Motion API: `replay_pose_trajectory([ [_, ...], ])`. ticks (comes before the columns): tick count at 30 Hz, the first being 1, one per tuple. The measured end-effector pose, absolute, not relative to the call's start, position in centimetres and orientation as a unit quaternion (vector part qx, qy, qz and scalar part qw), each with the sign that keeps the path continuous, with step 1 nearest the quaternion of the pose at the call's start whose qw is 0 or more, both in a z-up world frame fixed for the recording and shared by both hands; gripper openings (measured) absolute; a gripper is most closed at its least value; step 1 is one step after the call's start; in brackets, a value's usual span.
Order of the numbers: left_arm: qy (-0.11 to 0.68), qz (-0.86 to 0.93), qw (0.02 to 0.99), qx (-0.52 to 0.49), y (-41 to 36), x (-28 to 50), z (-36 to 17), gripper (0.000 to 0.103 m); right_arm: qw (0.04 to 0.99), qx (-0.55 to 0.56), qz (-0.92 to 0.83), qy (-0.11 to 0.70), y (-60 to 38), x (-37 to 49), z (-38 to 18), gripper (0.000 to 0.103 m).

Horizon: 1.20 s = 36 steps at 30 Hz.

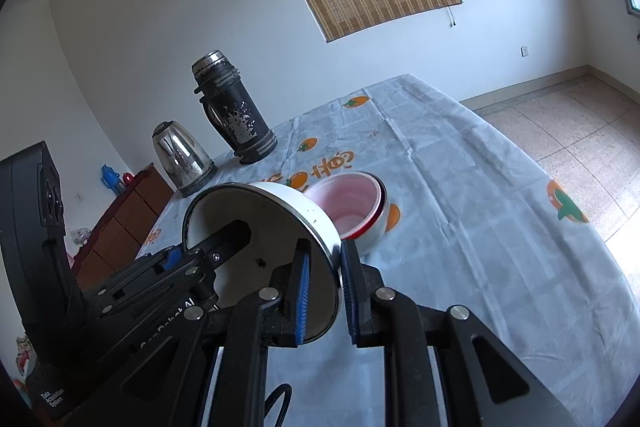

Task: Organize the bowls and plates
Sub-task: 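Lower the enamel bowl into the red bowl inside the steel bowl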

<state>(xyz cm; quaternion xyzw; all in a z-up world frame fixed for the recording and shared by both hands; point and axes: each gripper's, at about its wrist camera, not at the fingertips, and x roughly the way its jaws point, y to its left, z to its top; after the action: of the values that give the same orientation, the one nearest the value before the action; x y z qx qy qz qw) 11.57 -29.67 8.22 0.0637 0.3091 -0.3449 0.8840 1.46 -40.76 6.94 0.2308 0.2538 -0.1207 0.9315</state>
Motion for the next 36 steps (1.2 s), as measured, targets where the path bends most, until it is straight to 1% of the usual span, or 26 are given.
replay_pose_trajectory([
  [5, 0.300, -0.345, 0.888, 0.049, -30.6, 13.6, 9.6, 0.017, 0.938, 0.217, -0.126, 0.240, -41.7, 3.5, 8.4, 0.017],
  [10, 0.298, -0.340, 0.891, 0.041, -31.9, 15.5, 9.7, 0.017, 0.938, 0.216, -0.129, 0.239, -42.9, 5.7, 8.3, 0.017],
  [18, 0.322, -0.325, 0.888, 0.036, -34.3, 19.1, 7.1, 0.017, 0.926, 0.241, -0.126, 0.260, -45.3, 9.1, 5.2, 0.017],
  [23, 0.358, -0.316, 0.878, 0.033, -35.2, 21.2, 4.5, 0.017, 0.919, 0.262, -0.125, 0.267, -46.7, 10.7, 3.3, 0.017],
  [27, 0.367, -0.312, 0.876, 0.029, -35.4, 22.0, 3.4, 0.017, 0.923, 0.245, -0.132, 0.265, -46.7, 11.4, 2.8, 0.017],
  [36, 0.387, -0.304, 0.870, 0.038, -36.2, 23.0, 1.3, 0.017, 0.920, 0.249, -0.138, 0.268, -47.3, 12.2, 0.5, 0.017],
])
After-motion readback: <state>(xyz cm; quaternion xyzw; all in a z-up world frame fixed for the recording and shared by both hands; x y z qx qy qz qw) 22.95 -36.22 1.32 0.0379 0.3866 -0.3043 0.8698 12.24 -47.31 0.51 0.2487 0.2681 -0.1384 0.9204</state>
